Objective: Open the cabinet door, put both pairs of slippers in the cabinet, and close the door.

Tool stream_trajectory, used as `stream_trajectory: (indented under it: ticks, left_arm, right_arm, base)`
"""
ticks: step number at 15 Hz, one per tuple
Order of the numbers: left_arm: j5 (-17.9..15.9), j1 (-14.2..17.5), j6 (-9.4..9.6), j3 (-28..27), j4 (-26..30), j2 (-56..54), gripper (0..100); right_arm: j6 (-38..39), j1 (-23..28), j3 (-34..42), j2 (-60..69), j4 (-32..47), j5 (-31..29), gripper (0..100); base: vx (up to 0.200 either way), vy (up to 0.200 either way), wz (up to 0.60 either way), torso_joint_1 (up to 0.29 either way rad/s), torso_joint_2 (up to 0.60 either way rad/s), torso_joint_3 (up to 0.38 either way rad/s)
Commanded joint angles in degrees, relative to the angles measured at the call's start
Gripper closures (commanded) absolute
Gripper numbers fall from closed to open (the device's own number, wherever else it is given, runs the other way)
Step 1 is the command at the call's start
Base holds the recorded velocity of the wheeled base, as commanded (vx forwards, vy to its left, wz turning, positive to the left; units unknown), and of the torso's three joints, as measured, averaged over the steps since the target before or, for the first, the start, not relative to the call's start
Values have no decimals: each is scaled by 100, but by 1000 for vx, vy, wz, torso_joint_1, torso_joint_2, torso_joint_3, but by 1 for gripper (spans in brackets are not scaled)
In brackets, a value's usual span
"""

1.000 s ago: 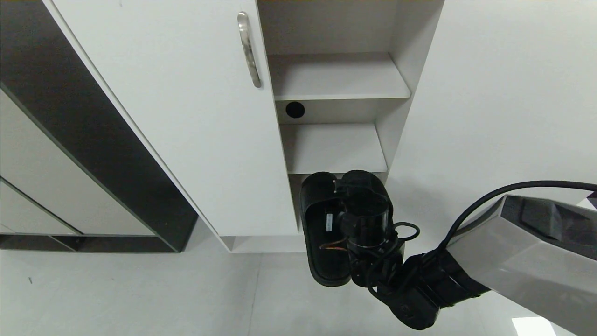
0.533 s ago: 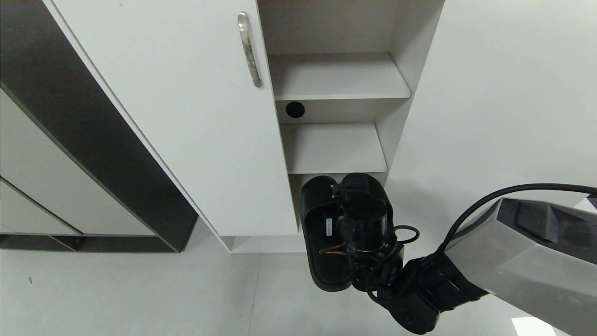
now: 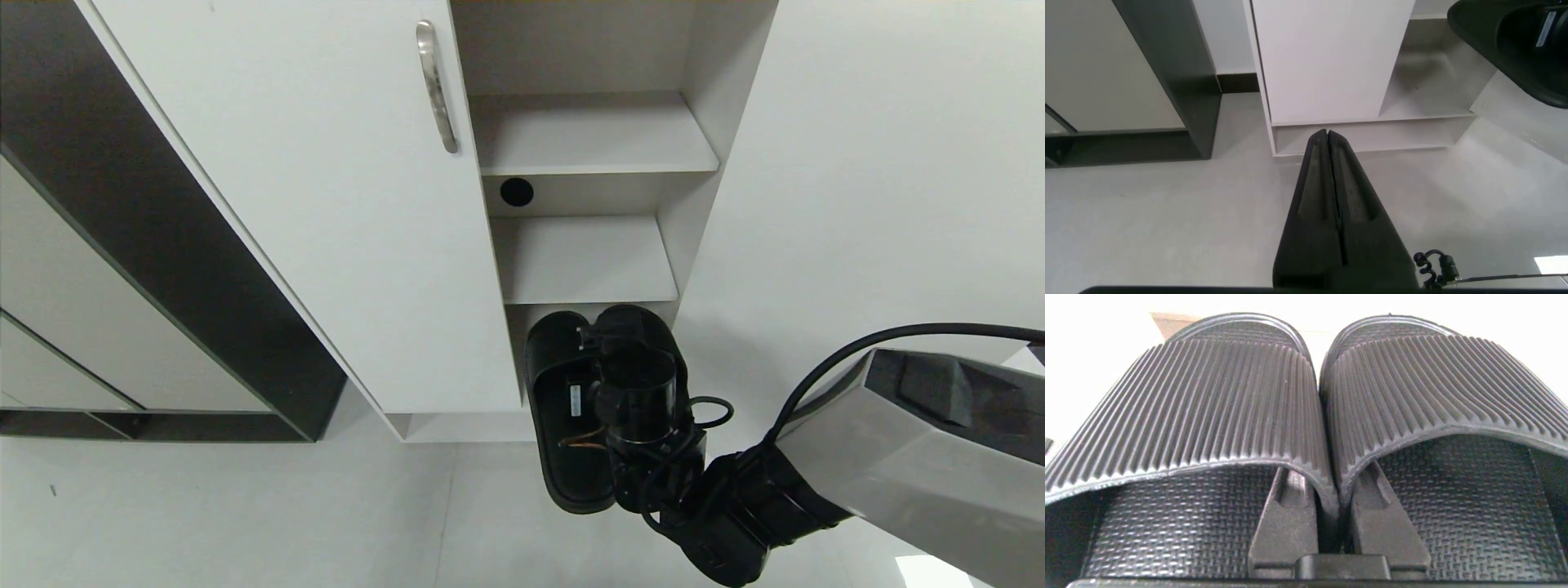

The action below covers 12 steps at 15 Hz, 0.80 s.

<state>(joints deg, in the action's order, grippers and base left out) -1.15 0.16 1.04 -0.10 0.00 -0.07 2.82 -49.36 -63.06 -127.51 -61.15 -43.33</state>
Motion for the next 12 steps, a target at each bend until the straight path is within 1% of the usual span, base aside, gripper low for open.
stream_trajectory:
  ticks: [1,2,12]
  left_arm:
    - [-8,2,2,1,0,7,100]
    - [0,2,-7,1,9,7,100]
    - [-8,2,-7,1,9,7,100]
  right_arm:
    - [0,-3,4,-10,-2,0,100]
    - [0,-3,4,-10,-2,0,100]
    - [0,-3,-31,-133,-11,-9,100]
  base:
    - [0,0,0,0,0,0]
    - [0,0,0,0,0,0]
    - [200,0,0,0,3,1]
